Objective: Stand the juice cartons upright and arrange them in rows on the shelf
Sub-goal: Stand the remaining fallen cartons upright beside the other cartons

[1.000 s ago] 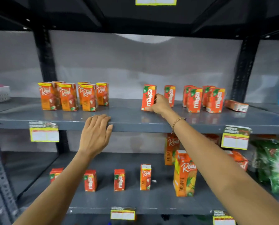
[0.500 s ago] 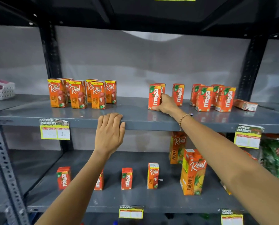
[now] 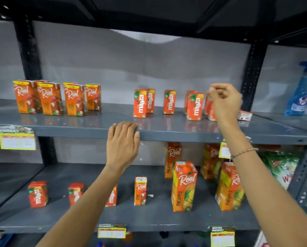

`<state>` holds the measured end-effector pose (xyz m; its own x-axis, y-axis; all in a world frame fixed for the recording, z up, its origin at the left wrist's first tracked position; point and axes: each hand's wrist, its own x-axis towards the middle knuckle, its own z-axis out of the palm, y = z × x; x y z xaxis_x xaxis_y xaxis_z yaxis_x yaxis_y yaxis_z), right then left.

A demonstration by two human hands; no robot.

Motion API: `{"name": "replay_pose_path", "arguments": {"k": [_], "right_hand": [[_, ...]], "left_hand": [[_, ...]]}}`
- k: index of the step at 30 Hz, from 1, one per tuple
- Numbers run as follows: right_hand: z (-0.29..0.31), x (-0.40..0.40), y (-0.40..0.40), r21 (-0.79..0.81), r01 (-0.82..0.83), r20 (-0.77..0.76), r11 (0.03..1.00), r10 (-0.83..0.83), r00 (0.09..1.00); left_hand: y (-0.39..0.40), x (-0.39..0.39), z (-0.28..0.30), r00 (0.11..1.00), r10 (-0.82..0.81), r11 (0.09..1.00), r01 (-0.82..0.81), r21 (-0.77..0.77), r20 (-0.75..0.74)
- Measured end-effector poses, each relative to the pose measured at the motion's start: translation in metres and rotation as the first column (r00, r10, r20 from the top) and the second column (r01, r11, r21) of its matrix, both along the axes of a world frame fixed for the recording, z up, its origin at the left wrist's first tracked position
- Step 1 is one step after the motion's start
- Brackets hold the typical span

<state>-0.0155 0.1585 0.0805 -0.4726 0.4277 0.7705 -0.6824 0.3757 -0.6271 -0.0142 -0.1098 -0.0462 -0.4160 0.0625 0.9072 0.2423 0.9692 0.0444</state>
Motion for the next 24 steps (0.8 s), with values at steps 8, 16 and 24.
{"name": "replay_pose_path", "arguments": {"k": [8, 16, 24], "right_hand": [[-0.013, -0.058, 0.180, -0.141, 0.255, 0.489, 0.957, -0.157, 0.858], [-0.021, -0.104, 0.216, -0.034, 0.116, 0.673, 0.993, -0.063, 0.737], [-0.015, -0.113, 0.217, -0.092, 0.066, 0.706, 0.994, 0.018, 0.708]], "left_hand": [[0.153, -0.003, 0.015, 0.992, -0.105, 0.985, 0.113, -0.127, 0.073], [0.184, -0.009, 0.006, 0.997, -0.076, 0.990, 0.074, -0.124, -0.018], [0.189, -0.006, 0.004, 0.997, -0.075, 0.996, 0.073, -0.049, -0.032]]}}
